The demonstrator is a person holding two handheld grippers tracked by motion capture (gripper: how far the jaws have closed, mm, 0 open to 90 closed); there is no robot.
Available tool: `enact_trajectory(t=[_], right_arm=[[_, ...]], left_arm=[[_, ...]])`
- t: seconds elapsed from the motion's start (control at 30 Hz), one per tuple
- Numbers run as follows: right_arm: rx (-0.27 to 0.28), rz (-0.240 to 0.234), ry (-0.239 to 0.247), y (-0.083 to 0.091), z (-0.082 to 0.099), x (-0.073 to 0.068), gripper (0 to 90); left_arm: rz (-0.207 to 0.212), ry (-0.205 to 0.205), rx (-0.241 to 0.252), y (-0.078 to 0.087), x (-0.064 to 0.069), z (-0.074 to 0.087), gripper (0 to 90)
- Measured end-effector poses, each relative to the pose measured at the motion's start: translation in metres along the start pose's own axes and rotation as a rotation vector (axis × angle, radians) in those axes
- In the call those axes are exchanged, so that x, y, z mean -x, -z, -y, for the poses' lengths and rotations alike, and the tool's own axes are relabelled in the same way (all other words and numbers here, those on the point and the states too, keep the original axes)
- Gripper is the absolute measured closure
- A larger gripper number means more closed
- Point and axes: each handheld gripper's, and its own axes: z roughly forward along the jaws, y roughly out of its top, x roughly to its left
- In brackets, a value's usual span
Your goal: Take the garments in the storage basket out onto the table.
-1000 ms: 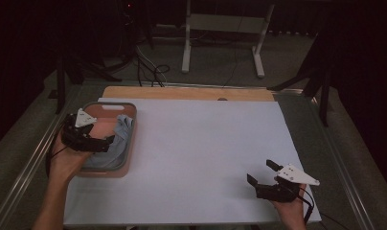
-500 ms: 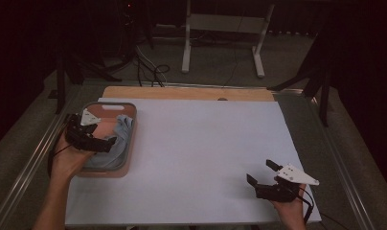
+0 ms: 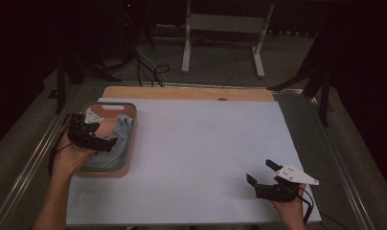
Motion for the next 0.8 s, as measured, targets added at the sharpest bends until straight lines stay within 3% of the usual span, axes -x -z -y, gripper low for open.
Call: enact_trajectory(t=[0.37, 0.8], right_arm=[[0.001, 0.002, 0.001, 0.000, 0.000, 0.000, 7.5], [0.001, 0.001, 0.001, 0.001, 0.000, 0.001, 7.6]], left_arm=[[0.016, -0.012, -0.036, -0.007, 0.000, 0.000, 0.5], [0.034, -0.024, -0.115, -0.018, -0.001, 0.001, 0.5]])
